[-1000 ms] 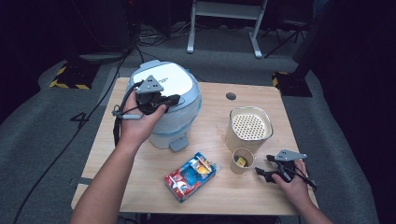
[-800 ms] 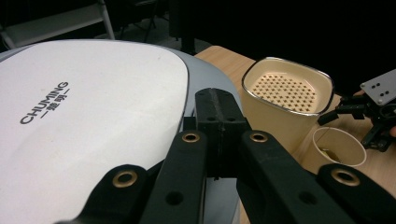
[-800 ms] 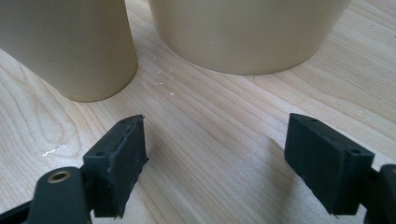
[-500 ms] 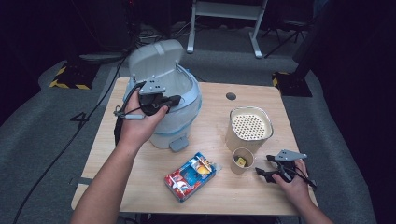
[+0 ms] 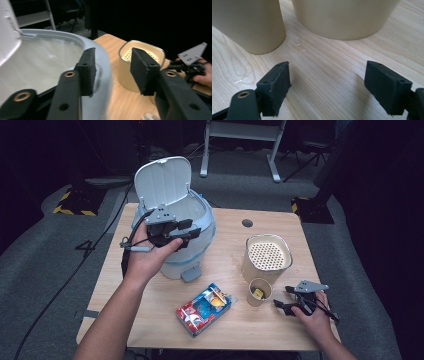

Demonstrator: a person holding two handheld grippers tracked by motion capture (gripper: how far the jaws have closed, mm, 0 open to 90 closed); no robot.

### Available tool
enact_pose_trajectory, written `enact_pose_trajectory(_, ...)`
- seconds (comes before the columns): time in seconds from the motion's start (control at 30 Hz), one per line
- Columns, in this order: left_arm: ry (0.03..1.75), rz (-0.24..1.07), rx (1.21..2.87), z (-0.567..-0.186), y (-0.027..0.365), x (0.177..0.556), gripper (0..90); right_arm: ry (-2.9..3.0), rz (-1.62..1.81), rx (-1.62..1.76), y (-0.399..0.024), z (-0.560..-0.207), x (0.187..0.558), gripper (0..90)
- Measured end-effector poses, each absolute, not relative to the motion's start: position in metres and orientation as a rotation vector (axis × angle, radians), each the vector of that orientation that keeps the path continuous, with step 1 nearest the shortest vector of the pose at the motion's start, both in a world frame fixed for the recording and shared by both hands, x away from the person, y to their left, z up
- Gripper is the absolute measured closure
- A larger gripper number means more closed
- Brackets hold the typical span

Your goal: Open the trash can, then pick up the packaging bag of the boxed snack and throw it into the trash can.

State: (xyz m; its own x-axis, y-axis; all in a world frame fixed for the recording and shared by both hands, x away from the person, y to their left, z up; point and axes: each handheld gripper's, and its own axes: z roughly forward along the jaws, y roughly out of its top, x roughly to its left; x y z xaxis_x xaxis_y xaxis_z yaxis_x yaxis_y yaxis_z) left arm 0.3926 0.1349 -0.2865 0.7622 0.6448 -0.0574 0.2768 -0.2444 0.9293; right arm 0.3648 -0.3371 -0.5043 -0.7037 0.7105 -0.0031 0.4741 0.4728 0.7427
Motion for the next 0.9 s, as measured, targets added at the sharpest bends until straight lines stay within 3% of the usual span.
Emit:
enact_pose_trajectory(0.4, 0.679, 0.385, 1.865, -0.3, 0.132, 0.361, 48.5, 2.413, 1.072, 1.004, -0.337, -0.504, 0.365, 20.8)
enact_pose_trajectory(0.9, 0.719, 0.327, 1.876, -0.368, 0.132, 0.341, 47.1, 2.413, 1.072, 1.005, -0.337, -0.504, 0.365, 20.8)
